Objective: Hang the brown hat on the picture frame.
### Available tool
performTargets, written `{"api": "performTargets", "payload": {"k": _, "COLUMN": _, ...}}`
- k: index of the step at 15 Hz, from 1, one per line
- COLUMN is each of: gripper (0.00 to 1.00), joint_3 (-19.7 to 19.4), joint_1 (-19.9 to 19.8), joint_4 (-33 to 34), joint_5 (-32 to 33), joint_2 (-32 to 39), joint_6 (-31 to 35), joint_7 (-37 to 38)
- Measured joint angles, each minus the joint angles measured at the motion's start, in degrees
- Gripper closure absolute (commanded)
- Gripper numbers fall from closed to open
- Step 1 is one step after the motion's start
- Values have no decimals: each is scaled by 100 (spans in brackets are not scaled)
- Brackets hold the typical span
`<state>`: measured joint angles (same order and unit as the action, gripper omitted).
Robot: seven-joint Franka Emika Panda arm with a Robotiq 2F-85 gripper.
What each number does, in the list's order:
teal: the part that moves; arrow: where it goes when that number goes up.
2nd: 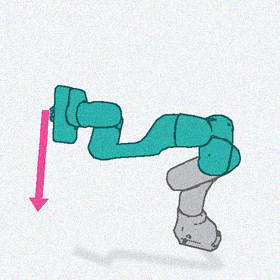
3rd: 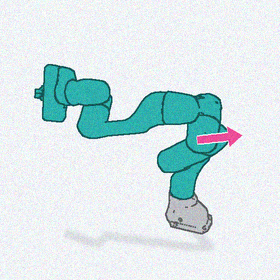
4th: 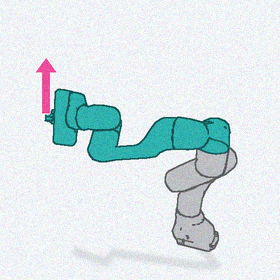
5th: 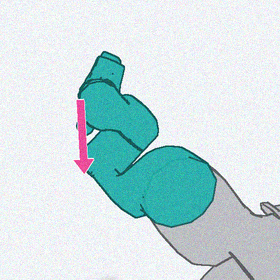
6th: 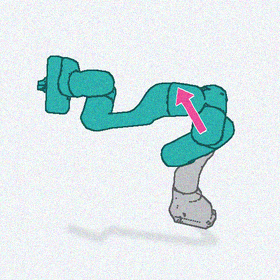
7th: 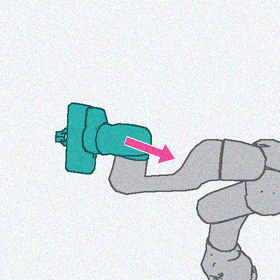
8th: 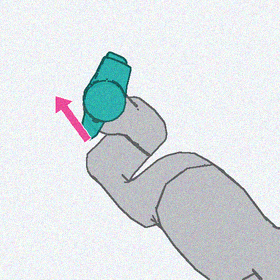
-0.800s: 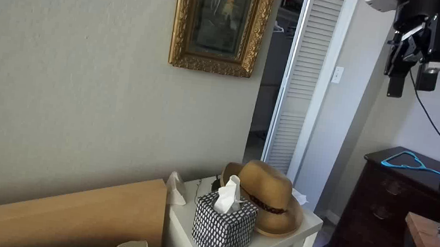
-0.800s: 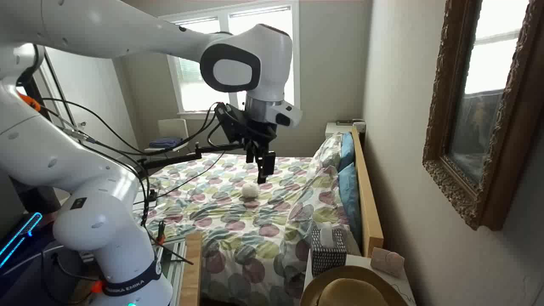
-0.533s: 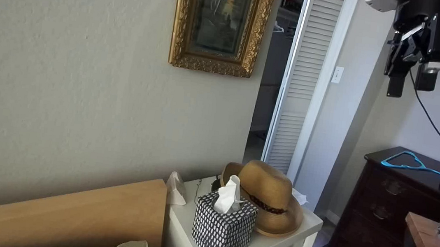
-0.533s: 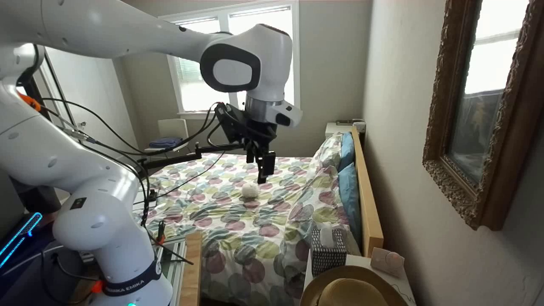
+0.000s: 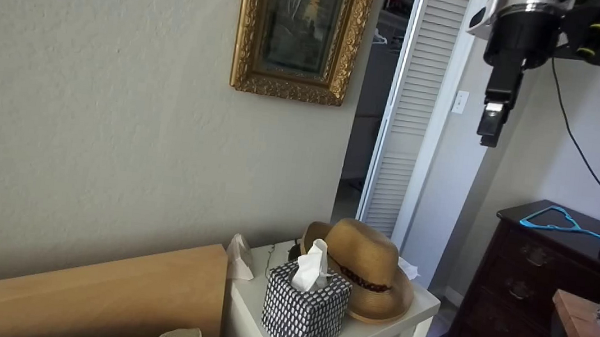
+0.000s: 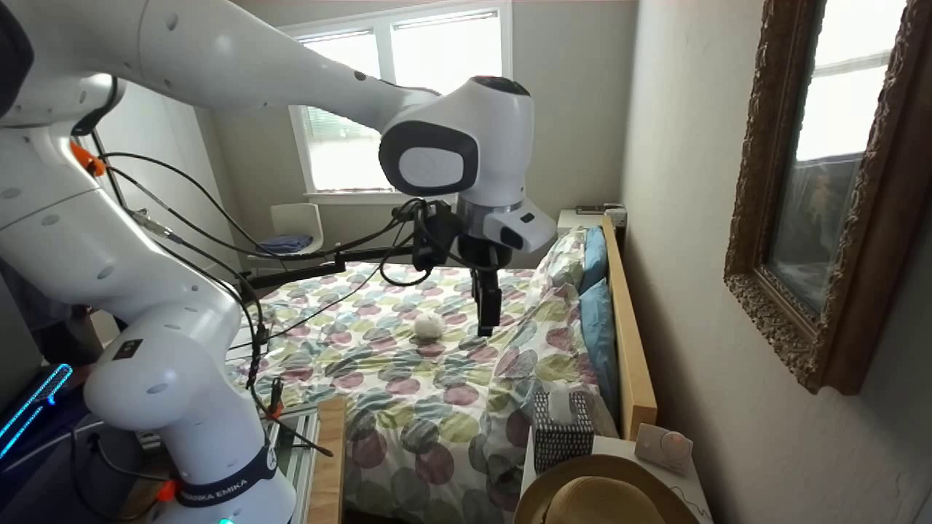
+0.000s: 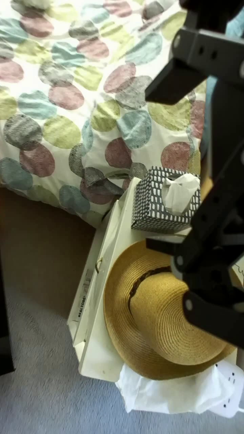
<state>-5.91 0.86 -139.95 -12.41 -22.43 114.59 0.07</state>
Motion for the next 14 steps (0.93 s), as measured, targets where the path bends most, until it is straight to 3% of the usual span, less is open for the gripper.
{"api": "performTargets", "payload": {"k": 14, "gripper": 0, "joint_3": 120, "joint_1": -353, "joint_4": 575, "joint_5": 6, "joint_2": 2777, "joint_6": 2583, "joint_7": 1982}}
